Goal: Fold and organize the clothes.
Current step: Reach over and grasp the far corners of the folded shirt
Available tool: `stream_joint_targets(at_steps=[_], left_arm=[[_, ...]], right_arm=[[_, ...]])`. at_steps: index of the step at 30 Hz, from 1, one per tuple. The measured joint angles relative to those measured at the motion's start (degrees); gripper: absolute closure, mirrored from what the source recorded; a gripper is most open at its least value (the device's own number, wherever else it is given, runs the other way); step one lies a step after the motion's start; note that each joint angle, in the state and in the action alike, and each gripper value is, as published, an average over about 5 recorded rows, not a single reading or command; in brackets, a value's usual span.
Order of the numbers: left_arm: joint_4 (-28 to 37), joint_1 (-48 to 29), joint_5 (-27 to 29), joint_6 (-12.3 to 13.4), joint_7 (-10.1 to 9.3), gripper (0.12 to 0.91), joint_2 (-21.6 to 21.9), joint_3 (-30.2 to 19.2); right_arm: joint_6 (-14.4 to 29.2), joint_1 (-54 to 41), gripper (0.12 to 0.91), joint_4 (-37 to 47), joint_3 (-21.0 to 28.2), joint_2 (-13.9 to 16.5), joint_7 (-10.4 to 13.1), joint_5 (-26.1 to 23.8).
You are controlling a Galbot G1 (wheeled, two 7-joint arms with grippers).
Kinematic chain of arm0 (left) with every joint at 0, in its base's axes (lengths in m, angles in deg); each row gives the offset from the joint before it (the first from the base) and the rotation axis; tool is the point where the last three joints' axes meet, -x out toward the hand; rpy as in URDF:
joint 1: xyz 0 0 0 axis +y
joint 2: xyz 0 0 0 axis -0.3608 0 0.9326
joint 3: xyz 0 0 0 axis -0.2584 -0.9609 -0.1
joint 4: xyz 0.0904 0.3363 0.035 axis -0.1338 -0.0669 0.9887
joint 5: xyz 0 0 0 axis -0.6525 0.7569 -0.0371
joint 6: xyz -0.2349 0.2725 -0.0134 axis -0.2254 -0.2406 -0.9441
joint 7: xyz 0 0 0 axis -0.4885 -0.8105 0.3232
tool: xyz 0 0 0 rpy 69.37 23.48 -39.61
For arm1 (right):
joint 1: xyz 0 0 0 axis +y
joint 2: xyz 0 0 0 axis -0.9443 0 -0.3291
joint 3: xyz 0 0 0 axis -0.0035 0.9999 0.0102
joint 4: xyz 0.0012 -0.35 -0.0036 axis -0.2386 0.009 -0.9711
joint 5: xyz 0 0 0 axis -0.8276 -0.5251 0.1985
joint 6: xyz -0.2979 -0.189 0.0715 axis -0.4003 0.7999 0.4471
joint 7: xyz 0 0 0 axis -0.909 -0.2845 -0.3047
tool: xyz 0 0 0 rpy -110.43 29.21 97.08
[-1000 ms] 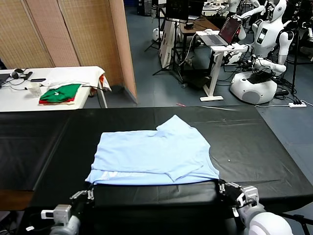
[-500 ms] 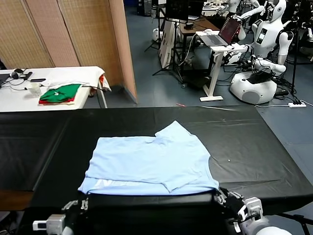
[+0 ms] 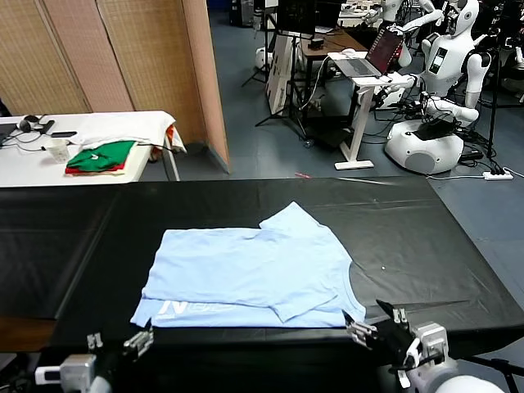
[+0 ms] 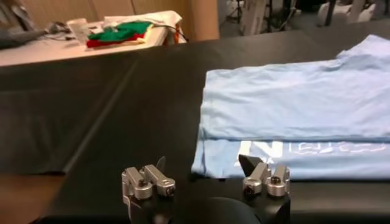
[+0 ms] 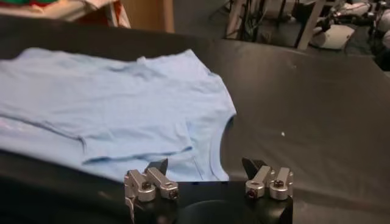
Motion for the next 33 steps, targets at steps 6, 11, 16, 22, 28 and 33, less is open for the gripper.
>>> stream_joint_targets(at_steps=[6,11,16,22,28,33], left_arm=[[6.7,-13.2,-6.8,0.2,1.25,0.123,2.9,-2.9],[14.6,-24.9,-10.7,-0.6,1.78,0.123,5.1,-6.2],[23.5,-35.8,-12.0,-2.2,3.38,0.123,7.0,-11.4],[32.5,-46.2,-12.5,-3.9,4.82,0.123,8.0,-18.0],[39.2,-52.4,-12.4,-5.4,6.26,0.123,8.3,-22.4],[42.5,-54.1,-12.5,-6.4,6.51,0.123,8.5,-23.8]], right_arm=[[-0.6,-12.4,0.118,9.2,5.5,-0.6,-0.1,-0.2],[-1.0,-22.4,0.118,17.8,10.7,-2.1,-0.2,-0.9],[-1.4,-32.0,0.118,27.3,16.1,-4.7,-1.0,-3.0],[-1.7,-40.4,0.118,37.2,21.2,-7.8,-2.9,-5.1],[-1.6,-44.9,0.118,43.2,24.3,-10.0,-3.1,-5.6],[-0.7,-47.2,0.118,46.5,26.1,-11.6,-3.5,-6.4]])
